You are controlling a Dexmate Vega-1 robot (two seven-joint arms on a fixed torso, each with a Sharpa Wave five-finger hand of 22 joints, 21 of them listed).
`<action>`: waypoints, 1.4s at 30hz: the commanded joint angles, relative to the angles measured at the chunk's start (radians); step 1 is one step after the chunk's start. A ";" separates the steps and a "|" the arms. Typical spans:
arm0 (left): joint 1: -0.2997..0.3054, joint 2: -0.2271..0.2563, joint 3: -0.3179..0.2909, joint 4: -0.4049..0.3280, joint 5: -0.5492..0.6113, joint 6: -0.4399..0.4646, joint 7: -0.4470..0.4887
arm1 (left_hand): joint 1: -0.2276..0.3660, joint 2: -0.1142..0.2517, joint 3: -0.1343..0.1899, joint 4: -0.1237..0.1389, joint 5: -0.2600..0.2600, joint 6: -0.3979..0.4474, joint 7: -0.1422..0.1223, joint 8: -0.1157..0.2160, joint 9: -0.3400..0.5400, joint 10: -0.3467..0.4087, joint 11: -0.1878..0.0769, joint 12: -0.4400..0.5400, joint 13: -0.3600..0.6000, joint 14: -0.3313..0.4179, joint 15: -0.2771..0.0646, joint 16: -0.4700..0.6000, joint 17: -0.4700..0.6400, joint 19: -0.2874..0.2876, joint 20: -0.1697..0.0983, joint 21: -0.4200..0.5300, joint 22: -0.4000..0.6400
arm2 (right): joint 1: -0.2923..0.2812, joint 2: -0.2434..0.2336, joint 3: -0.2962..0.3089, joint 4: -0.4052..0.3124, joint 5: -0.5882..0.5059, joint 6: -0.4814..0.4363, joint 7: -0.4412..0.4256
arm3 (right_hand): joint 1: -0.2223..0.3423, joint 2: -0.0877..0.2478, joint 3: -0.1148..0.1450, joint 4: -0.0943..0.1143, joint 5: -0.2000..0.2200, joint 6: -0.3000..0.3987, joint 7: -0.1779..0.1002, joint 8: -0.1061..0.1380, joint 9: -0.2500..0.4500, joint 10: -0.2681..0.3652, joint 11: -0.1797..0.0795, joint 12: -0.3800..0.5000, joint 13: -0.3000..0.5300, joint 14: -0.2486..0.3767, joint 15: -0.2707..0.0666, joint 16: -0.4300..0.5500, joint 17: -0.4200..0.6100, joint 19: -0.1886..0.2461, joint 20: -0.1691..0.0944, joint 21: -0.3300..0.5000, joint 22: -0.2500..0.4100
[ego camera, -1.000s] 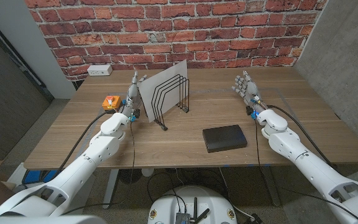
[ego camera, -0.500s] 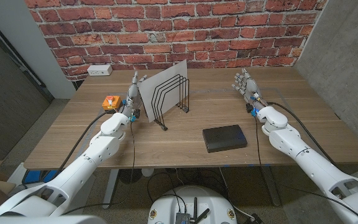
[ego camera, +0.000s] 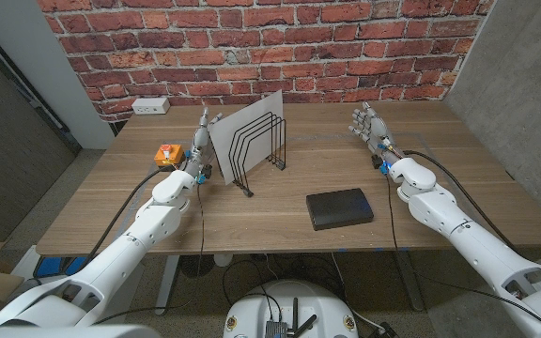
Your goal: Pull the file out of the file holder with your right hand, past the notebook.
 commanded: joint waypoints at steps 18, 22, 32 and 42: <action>-0.001 0.000 -0.001 0.001 -0.001 0.000 -0.001 | -0.003 0.012 0.000 0.005 0.006 -0.002 -0.009 0.006 0.004 -0.002 -0.008 0.006 0.005 0.010 -0.004 0.006 0.002 0.006 0.001 0.005 0.004 | 0.026 -0.109 -0.028 -0.163 -0.171 -0.056 -0.052 | 0.036 0.002 0.017 -0.030 0.003 -0.006 -0.008 0.006 0.002 0.000 -0.003 0.006 -0.010 0.001 -0.015 0.007 -0.019 -0.006 -0.012 0.006 0.001; -0.001 0.001 -0.001 0.000 -0.001 0.001 -0.001 | -0.003 0.012 0.000 0.005 0.006 -0.001 -0.009 0.006 0.005 -0.001 -0.010 0.007 0.005 0.010 -0.003 0.006 0.002 0.006 0.002 0.005 0.004 | 0.038 -0.135 -0.037 -0.206 -0.217 -0.098 -0.067 | 0.041 0.002 0.019 -0.036 0.002 -0.006 -0.011 0.007 0.002 0.002 -0.005 0.007 -0.012 0.004 -0.018 0.008 -0.023 -0.003 -0.013 0.007 0.001; -0.001 0.000 0.000 0.000 0.000 0.000 -0.001 | -0.003 0.012 0.000 0.005 0.006 -0.001 -0.009 0.006 0.005 -0.001 -0.008 0.007 0.005 0.010 -0.005 0.006 0.002 0.006 0.001 0.005 0.004 | 0.078 -0.182 -0.069 -0.292 -0.336 -0.199 -0.091 | 0.052 0.002 0.024 -0.051 0.000 -0.001 -0.017 0.009 0.002 0.006 -0.006 0.009 -0.017 0.008 -0.023 0.011 -0.032 -0.001 -0.013 0.008 0.001; -0.001 0.000 0.000 0.001 0.000 0.000 -0.001 | -0.004 0.012 0.000 0.005 0.006 -0.001 -0.009 0.006 0.005 0.000 -0.008 0.007 0.005 0.010 -0.004 0.006 0.002 0.006 0.001 0.005 0.004 | 0.127 -0.237 -0.101 -0.368 -0.434 -0.301 -0.056 | 0.063 0.003 0.028 -0.063 -0.002 0.005 -0.019 0.011 0.002 0.010 -0.008 0.011 -0.020 0.014 -0.027 0.014 -0.040 0.000 -0.014 0.008 0.001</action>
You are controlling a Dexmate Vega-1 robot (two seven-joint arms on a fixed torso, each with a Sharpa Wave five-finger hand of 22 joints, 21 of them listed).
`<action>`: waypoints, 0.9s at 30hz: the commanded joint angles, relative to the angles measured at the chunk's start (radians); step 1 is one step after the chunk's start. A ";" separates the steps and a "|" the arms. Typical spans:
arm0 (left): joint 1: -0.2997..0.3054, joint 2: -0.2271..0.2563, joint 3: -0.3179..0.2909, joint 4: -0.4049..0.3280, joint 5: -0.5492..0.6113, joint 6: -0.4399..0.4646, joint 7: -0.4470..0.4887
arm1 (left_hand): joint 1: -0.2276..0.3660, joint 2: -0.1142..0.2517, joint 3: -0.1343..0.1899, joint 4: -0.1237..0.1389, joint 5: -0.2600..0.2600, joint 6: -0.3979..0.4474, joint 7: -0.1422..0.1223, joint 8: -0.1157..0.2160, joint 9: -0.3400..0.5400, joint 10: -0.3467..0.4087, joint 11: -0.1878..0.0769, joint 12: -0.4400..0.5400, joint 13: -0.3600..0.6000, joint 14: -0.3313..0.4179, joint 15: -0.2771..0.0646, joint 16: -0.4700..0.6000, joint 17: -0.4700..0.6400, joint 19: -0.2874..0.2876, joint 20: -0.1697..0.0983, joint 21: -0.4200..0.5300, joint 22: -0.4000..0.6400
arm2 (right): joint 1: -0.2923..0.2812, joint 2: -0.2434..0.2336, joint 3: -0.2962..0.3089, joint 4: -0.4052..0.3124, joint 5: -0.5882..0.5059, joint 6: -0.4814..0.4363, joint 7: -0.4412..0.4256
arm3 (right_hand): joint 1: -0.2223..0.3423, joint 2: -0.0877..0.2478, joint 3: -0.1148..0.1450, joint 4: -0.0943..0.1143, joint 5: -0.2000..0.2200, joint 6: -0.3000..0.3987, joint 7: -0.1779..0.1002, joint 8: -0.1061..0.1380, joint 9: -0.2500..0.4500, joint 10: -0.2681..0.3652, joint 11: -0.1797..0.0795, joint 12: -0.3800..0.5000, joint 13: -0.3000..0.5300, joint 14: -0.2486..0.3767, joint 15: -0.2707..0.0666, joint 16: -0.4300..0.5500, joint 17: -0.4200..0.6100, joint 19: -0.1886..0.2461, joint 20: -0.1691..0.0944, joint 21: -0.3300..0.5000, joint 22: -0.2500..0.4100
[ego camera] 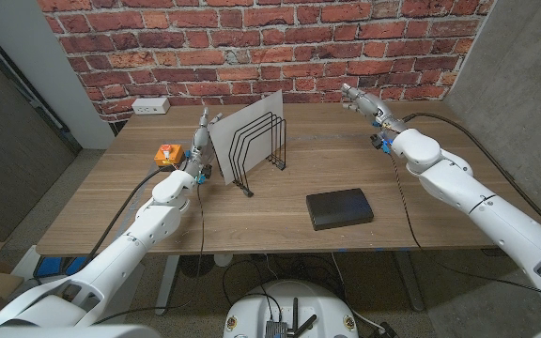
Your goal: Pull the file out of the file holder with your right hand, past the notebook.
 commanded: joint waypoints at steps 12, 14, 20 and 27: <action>0.000 0.000 -0.001 -0.001 -0.001 0.001 0.000 | 0.001 0.008 0.000 0.005 0.006 -0.001 -0.009 0.006 0.005 0.002 -0.004 0.007 0.005 0.010 -0.005 0.006 0.002 0.006 0.001 0.005 0.005 | 0.121 -0.114 -0.079 -0.156 -0.227 -0.191 0.117 | 0.038 -0.008 0.009 -0.032 -0.006 0.007 -0.006 0.008 0.002 0.006 -0.002 0.011 -0.005 0.003 -0.008 0.007 -0.014 0.010 -0.009 0.003 0.003; 0.000 0.000 0.000 -0.001 0.000 0.001 0.000 | 0.001 0.008 0.000 0.005 0.006 -0.001 -0.009 0.006 0.005 0.002 -0.004 0.007 0.005 0.010 -0.005 0.006 0.002 0.006 0.001 0.005 0.005 | 0.132 -0.129 -0.087 -0.177 -0.249 -0.215 0.139 | 0.048 -0.013 0.012 -0.044 -0.008 0.004 -0.006 0.007 0.002 0.006 -0.005 0.010 -0.006 0.003 -0.009 0.007 -0.018 0.011 -0.010 0.003 0.002; 0.000 -0.003 0.002 0.001 0.002 -0.002 0.002 | 0.001 0.008 0.000 0.005 0.006 -0.001 -0.009 0.006 0.005 0.002 -0.007 0.007 0.005 0.010 -0.005 0.006 0.002 0.006 0.001 0.005 0.005 | 0.169 -0.154 -0.121 -0.233 -0.341 -0.290 0.186 | 0.085 -0.027 0.022 -0.084 -0.013 -0.010 -0.014 0.005 0.003 0.003 -0.010 0.009 -0.008 0.004 -0.009 0.007 -0.032 0.016 -0.014 0.003 0.002; 0.000 -0.001 0.000 0.000 0.000 0.000 0.000 | 0.000 0.008 0.000 0.005 0.006 -0.001 -0.009 0.006 0.005 0.002 -0.004 0.007 0.005 0.011 -0.005 0.006 0.002 0.006 0.001 0.005 0.005 | 0.191 -0.151 -0.139 -0.246 -0.404 -0.289 0.206 | 0.108 -0.033 0.028 -0.109 -0.018 -0.022 -0.024 0.003 0.003 -0.011 -0.015 0.005 -0.009 0.004 -0.013 0.007 -0.043 0.017 -0.015 0.002 0.002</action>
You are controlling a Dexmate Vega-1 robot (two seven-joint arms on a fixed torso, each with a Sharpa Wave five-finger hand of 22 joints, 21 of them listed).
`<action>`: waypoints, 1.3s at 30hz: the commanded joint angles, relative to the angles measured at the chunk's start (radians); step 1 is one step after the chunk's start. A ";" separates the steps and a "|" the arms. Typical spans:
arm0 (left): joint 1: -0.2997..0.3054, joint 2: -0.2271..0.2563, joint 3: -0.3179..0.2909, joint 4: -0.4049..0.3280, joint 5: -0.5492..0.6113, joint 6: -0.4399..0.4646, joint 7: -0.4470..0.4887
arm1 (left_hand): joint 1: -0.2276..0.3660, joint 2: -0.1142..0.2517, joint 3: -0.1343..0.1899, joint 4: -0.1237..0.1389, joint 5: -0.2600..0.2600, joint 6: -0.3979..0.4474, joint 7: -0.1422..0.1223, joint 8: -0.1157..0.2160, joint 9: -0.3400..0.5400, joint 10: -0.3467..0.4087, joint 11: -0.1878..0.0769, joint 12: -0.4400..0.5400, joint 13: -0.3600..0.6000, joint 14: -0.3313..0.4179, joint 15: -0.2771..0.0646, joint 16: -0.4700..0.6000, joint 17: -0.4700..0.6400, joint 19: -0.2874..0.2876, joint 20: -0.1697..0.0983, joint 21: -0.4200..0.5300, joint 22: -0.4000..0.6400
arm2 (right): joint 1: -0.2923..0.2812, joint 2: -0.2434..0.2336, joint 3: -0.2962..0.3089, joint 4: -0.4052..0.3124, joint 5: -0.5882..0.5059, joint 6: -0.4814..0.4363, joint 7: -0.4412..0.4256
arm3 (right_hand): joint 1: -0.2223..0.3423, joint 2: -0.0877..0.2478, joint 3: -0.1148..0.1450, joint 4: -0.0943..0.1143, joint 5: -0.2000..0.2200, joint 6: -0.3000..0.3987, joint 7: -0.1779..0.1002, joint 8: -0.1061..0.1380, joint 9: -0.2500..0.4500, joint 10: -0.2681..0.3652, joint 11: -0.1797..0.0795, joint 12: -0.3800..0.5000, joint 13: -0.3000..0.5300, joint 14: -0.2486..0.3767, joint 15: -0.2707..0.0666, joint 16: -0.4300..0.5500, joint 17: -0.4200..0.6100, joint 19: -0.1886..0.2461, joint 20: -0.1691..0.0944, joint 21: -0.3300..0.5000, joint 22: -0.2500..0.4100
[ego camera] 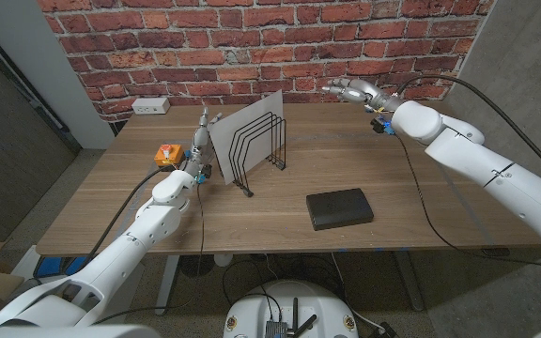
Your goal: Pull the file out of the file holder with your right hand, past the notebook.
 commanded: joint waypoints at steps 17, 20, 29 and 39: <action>0.000 -0.002 0.002 0.002 0.002 -0.001 0.001 | 0.001 0.007 0.000 0.004 0.006 0.000 -0.009 0.006 0.005 0.001 -0.005 0.007 0.005 0.010 -0.005 0.006 0.002 0.006 0.001 0.005 0.005 | 0.110 -0.021 -0.075 -0.119 -0.283 -0.066 0.144 | 0.078 -0.009 0.022 -0.073 -0.017 -0.077 -0.045 -0.011 0.005 -0.045 -0.040 -0.006 -0.002 0.007 -0.029 0.009 -0.039 -0.057 0.029 -0.010 0.003; 0.000 -0.004 0.003 0.003 0.003 -0.003 0.002 | 0.001 0.007 0.000 0.004 0.006 0.000 -0.009 0.006 0.005 0.001 -0.005 0.006 0.005 0.010 -0.005 0.006 0.002 0.006 0.001 0.005 0.005 | 0.120 -0.020 -0.079 -0.126 -0.304 -0.058 0.164 | 0.088 -0.008 0.026 -0.081 -0.018 -0.081 -0.050 -0.007 0.006 -0.054 -0.042 -0.007 -0.002 0.006 -0.025 0.009 -0.045 -0.066 0.040 -0.010 0.003; -0.001 -0.002 0.002 0.004 0.002 -0.002 0.000 | 0.001 0.007 0.000 0.004 0.006 0.000 -0.009 0.006 0.005 0.001 -0.004 0.006 0.005 0.011 -0.004 0.006 0.002 0.006 0.001 0.005 0.005 | 0.142 -0.012 -0.089 -0.149 -0.359 -0.040 0.221 | 0.129 -0.002 0.044 -0.102 -0.018 -0.092 -0.061 0.000 0.009 -0.053 -0.046 0.000 0.000 -0.002 -0.024 0.007 -0.062 -0.099 0.059 -0.012 0.004; 0.000 -0.004 0.003 0.003 0.003 -0.003 0.002 | 0.001 0.007 0.000 0.004 0.006 -0.001 -0.009 0.006 0.005 0.002 -0.005 0.007 0.005 0.011 -0.005 0.006 0.002 0.006 0.001 0.005 0.005 | 0.205 0.015 -0.111 -0.137 -0.374 0.010 0.333 | 0.225 -0.008 0.084 -0.122 0.018 -0.089 -0.050 0.013 0.012 -0.050 -0.044 0.003 0.002 -0.004 -0.006 0.007 -0.091 -0.126 0.095 -0.007 0.003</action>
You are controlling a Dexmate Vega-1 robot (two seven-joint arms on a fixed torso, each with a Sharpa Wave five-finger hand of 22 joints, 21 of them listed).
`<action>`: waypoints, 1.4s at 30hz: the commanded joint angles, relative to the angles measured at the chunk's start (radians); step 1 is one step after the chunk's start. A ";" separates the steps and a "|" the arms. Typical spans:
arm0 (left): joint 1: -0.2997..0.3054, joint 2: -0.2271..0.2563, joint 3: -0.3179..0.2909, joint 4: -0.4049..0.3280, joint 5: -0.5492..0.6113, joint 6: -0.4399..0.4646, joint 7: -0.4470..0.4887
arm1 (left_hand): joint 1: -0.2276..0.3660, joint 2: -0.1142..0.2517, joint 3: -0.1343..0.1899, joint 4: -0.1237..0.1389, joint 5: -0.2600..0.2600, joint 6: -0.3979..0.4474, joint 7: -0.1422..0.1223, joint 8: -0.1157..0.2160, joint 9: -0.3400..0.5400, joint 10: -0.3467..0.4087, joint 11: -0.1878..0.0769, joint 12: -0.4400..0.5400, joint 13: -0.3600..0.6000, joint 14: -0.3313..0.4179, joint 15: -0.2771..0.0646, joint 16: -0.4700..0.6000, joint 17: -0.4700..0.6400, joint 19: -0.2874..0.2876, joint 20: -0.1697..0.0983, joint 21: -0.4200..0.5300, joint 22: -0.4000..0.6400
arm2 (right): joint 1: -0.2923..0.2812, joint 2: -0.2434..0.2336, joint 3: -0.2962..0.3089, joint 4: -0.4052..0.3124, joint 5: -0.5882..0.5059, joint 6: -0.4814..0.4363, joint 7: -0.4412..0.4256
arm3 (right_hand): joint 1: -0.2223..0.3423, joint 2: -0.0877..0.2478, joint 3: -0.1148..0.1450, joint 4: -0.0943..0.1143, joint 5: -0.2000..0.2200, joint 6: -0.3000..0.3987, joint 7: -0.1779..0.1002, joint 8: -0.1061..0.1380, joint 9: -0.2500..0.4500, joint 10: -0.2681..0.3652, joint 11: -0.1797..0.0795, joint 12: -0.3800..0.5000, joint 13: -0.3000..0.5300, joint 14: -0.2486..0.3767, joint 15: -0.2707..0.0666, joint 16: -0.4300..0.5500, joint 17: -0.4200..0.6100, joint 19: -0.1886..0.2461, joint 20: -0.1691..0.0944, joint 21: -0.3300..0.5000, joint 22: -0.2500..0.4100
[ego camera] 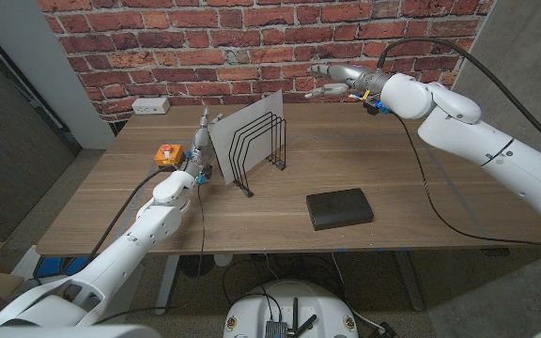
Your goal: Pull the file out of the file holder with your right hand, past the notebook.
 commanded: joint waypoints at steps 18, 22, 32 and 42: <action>0.000 0.003 -0.002 -0.002 -0.002 0.001 -0.002 | 0.001 0.008 0.000 0.004 0.006 0.000 -0.009 0.006 0.005 0.002 -0.006 0.007 0.005 0.010 -0.004 0.006 0.002 0.006 0.001 0.006 0.005 | 0.202 0.109 -0.089 0.088 -0.095 0.163 0.259 | 0.102 -0.030 0.037 0.001 0.039 -0.039 0.017 -0.003 0.000 -0.033 -0.004 -0.003 0.002 -0.040 -0.007 -0.002 -0.031 -0.044 0.037 -0.002 0.003; 0.000 0.003 -0.002 -0.003 -0.002 0.001 -0.001 | 0.001 0.008 0.000 0.004 0.006 0.000 -0.009 0.006 0.005 0.003 -0.006 0.007 0.005 0.011 -0.004 0.006 0.002 0.006 0.001 0.005 0.005 | 0.236 0.132 -0.104 0.119 -0.089 0.189 0.304 | 0.117 -0.036 0.041 0.002 0.043 -0.029 0.018 0.002 0.000 -0.023 -0.005 0.002 0.002 -0.025 -0.002 0.006 -0.036 -0.043 0.040 0.002 0.003; 0.000 0.000 0.000 -0.001 0.001 -0.002 0.000 | 0.001 0.008 0.001 0.004 0.006 -0.001 -0.009 0.006 0.005 0.001 -0.005 0.007 0.005 0.010 -0.004 0.006 0.002 0.006 0.001 0.005 0.005 | 0.304 0.180 -0.140 0.180 -0.095 0.229 0.377 | 0.154 -0.046 0.053 0.004 0.052 -0.005 0.023 0.013 0.002 0.007 -0.001 0.014 0.004 0.007 0.002 0.018 -0.046 -0.017 0.037 0.013 0.003; 0.001 -0.001 0.000 -0.001 0.001 -0.002 0.001 | 0.001 0.008 0.001 0.004 0.006 0.000 -0.009 0.006 0.005 0.002 -0.006 0.007 0.005 0.010 -0.005 0.006 0.002 0.006 0.001 0.005 0.005 | 0.359 0.223 -0.172 0.223 -0.116 0.258 0.422 | 0.204 -0.056 0.066 0.008 0.059 0.055 0.011 0.028 0.003 0.064 -0.014 0.028 0.007 0.070 -0.023 0.038 -0.054 0.033 0.016 0.022 0.003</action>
